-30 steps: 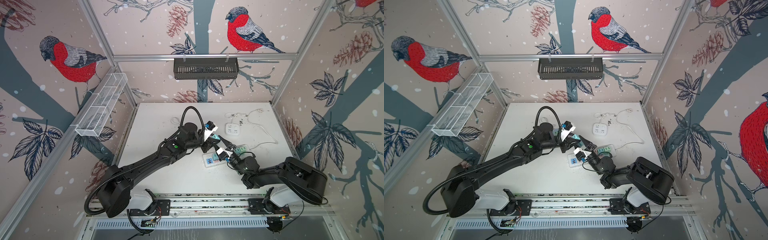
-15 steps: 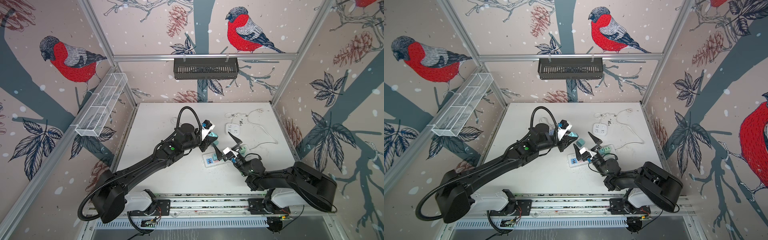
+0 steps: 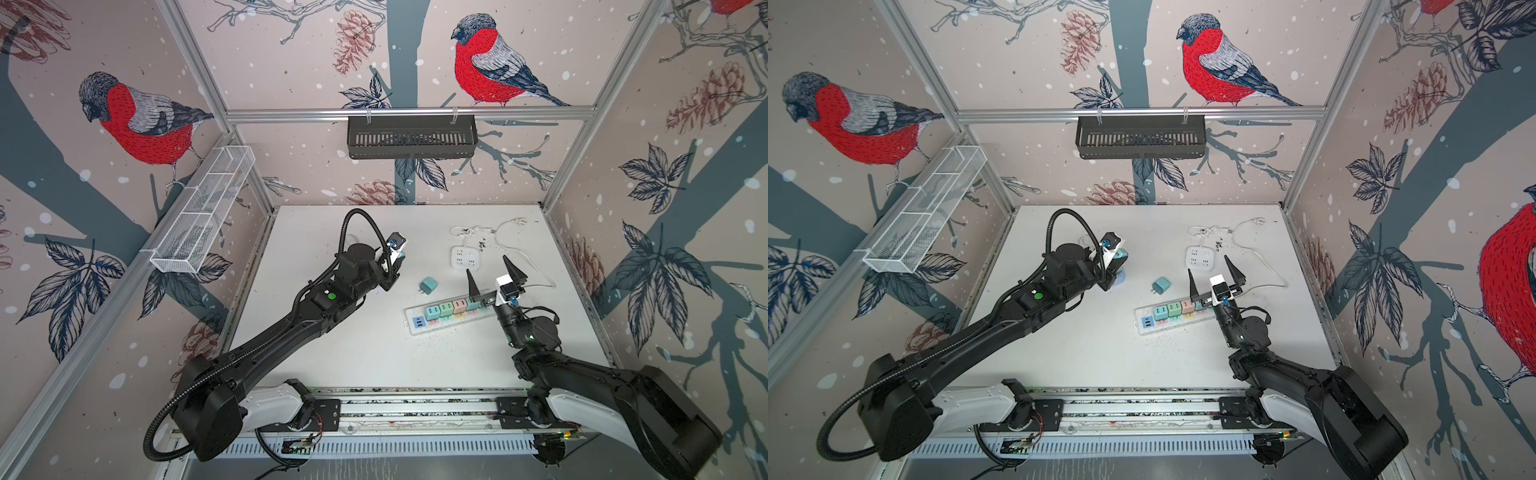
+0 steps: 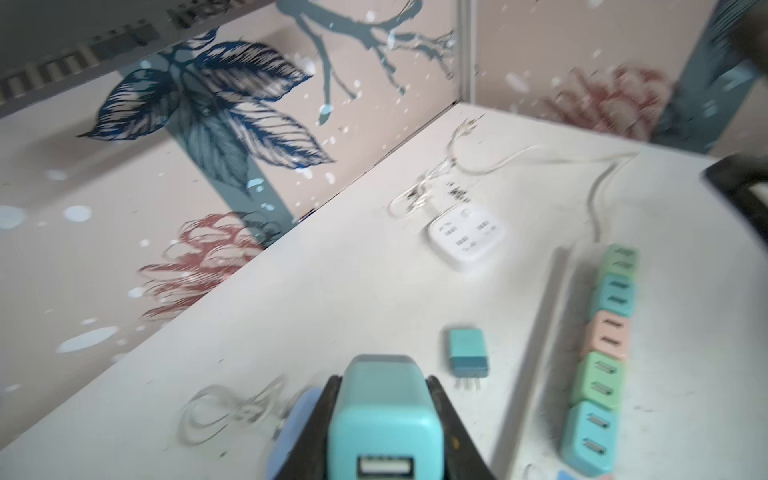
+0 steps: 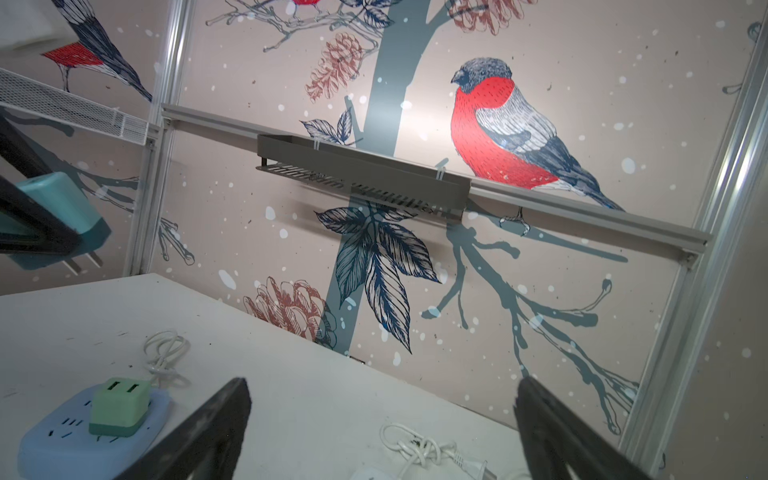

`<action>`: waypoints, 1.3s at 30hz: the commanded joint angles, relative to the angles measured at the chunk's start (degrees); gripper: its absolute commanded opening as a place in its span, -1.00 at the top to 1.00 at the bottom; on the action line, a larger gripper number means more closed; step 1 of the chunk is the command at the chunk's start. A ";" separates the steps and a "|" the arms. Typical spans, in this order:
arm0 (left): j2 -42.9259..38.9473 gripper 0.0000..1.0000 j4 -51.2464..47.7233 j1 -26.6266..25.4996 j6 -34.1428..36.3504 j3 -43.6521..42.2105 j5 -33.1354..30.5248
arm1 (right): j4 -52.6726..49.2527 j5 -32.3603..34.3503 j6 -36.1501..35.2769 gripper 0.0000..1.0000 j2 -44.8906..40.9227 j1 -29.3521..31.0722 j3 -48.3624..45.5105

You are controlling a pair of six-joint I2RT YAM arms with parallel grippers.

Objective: Insert the plug
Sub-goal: 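Carry the teal adapter with the left gripper over the light blue strip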

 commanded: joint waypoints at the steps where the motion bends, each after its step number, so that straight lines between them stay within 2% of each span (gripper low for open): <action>1: 1.69 1.00 -8.40 0.85 7.19 2.57 -12.18 | -1.67 1.60 4.72 -0.99 0.84 -0.68 0.82; 5: 2.24 1.00 -11.12 5.24 9.17 2.29 -11.44 | -1.67 2.51 5.06 -0.99 1.60 -1.15 1.08; 6: 2.16 1.00 -10.20 5.23 11.57 0.71 -11.41 | -1.68 2.55 5.21 -0.99 1.61 -1.27 1.08; 9: 1.18 1.00 -7.08 5.32 23.07 -5.38 -6.00 | -1.82 2.24 5.70 -0.99 1.30 -1.68 0.98; 10: 1.09 1.00 -5.32 6.13 23.85 -6.94 -5.16 | -1.89 2.19 5.77 -1.00 1.22 -1.76 0.94; 13: 3.29 1.00 -6.12 11.76 22.14 -6.28 3.87 | -1.94 1.61 6.10 -0.99 1.19 -1.99 0.93; 19: 10.31 1.00 -11.08 15.52 23.87 -1.81 7.68 | -1.78 1.56 6.36 -0.99 1.93 -2.35 1.24; 25: 14.59 1.00 -13.26 19.27 27.45 2.02 17.43 | -1.58 0.94 6.57 -1.00 2.64 -2.61 1.43; 33: 20.95 1.00 -15.07 20.19 29.60 5.20 19.83 | -1.18 0.70 6.96 -0.99 2.82 -3.02 1.26; 39: 22.20 1.00 -14.34 20.73 29.81 5.64 21.71 | -1.23 0.68 7.26 -0.99 2.83 -3.27 1.17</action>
